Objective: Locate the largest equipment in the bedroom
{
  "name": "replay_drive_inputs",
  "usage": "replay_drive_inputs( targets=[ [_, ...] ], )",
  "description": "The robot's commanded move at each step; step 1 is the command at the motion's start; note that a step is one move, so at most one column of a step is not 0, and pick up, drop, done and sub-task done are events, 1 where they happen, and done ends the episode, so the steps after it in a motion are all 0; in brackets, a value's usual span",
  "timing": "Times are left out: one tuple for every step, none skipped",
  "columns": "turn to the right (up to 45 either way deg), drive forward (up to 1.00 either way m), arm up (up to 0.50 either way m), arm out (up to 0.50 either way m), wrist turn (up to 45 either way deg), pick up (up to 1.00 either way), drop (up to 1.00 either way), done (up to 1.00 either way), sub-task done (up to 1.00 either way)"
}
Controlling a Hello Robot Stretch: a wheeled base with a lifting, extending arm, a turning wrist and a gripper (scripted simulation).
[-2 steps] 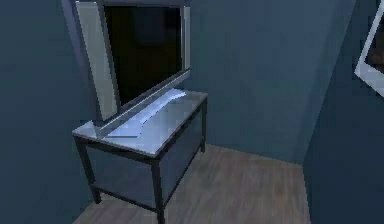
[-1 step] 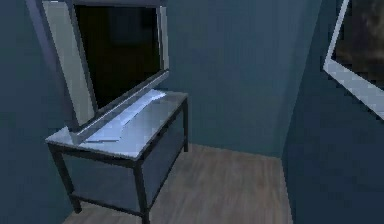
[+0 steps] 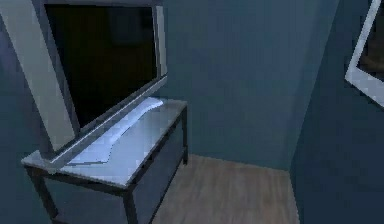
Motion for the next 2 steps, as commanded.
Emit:
replay_drive_inputs(
  targets=[
    [-18.0, 0.00, 0.00, 0.00, 0.0, 0.00, 0.00, 0.00, 0.00],
    [0.0, 0.00, 0.00, 0.00, 0.0, 0.00, 0.00, 1.00, 0.00]
  ],
)
